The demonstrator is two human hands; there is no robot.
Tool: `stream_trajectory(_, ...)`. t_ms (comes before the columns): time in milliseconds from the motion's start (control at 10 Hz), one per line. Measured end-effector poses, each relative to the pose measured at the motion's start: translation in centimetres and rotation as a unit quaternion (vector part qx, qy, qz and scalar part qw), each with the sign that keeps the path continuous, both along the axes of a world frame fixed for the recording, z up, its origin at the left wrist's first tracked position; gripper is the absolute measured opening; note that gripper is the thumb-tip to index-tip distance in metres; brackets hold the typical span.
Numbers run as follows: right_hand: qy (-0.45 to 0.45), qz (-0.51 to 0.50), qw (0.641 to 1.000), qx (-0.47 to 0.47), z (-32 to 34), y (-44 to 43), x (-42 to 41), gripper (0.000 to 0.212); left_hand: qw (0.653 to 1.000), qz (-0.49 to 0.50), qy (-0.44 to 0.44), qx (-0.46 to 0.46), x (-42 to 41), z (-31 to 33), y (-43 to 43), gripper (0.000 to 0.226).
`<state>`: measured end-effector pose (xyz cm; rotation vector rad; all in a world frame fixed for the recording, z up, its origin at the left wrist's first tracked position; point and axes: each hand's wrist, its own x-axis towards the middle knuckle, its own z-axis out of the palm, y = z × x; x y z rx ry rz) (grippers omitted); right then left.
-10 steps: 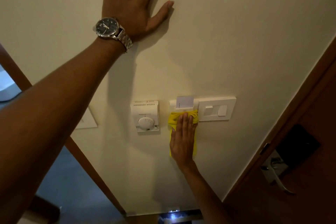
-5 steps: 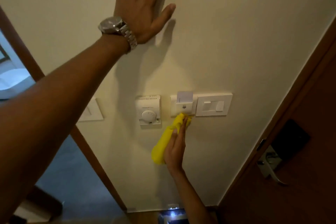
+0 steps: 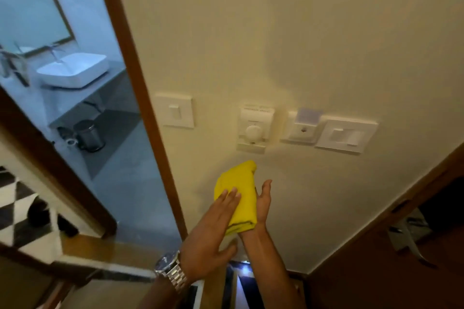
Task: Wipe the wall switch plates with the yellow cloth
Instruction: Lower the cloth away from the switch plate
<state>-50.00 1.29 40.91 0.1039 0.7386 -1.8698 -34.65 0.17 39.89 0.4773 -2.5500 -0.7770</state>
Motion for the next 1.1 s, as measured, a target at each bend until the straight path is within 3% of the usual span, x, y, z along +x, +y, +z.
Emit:
stream_trajectory(100, 0.022, 0.046, 0.998, 0.030, -2.1, -3.1, 2.7, 0.064, 0.984, 0.110, 0.082, 0.111, 3.4, -0.5, -0.3, 0.063)
stream_trajectory(200, 0.155, 0.152, 0.973, 0.076, -4.7, -5.8, 5.1, 0.059, 0.878, 0.230, 0.184, 0.377, 7.7, -1.7, -0.9, 0.034)
stream_trajectory(300, 0.236, 0.295, 0.911, 0.166, -10.0, -8.6, 8.5, 0.064, 0.642, 0.368, 0.297, 0.604, 12.8, -6.6, -2.6, 0.028)
stream_trajectory(400, 0.227, 0.430, 0.855, 0.180, -15.5, -9.7, 10.1, 0.065, 0.466, 0.393, 0.373, 0.700, 16.4, -10.3, -2.4, 0.035)
stream_trajectory(500, 0.278, 0.564, 0.759, 0.168, -22.3, -12.0, 14.6, 0.047, 0.327, 0.434, 0.405, 0.735, 22.4, -17.0, -1.2, 0.038)
stream_trajectory(600, 0.320, 0.625, 0.694, 0.157, -31.8, -13.7, 19.8, 0.057, 0.253, 0.485, 0.429, 0.719, 28.3, -27.1, 1.7, 0.039)
stream_trajectory(700, 0.381, 0.661, 0.631, 0.138, -41.6, -12.7, 25.4, 0.061, 0.211, 0.548, 0.429, 0.687, 31.8, -37.9, 5.1, 0.038)
stream_trajectory(800, 0.540, 0.649, 0.525, 0.110, -50.7, -9.0, 29.4, 0.040, 0.217, 0.612, 0.362, 0.669, 32.6, -47.0, 8.0, 0.033)
stream_trajectory(900, 0.714, 0.576, 0.396, 0.047, -55.8, -4.8, 30.7, 0.010, 0.289, 0.650, 0.240, 0.660, 33.1, -52.7, 10.5, 0.024)
stream_trajectory(1000, 0.813, 0.532, 0.237, 0.009, -56.7, -3.9, 30.1, 0.024, 0.401, 0.647, 0.054, 0.646, 33.9, -54.2, 10.9, 0.027)
stream_trajectory(1100, 0.823, 0.537, 0.187, 0.010, -53.4, -6.1, 27.7, 0.048, 0.523, 0.606, -0.291, 0.523, 34.4, -53.0, 9.8, 0.037)
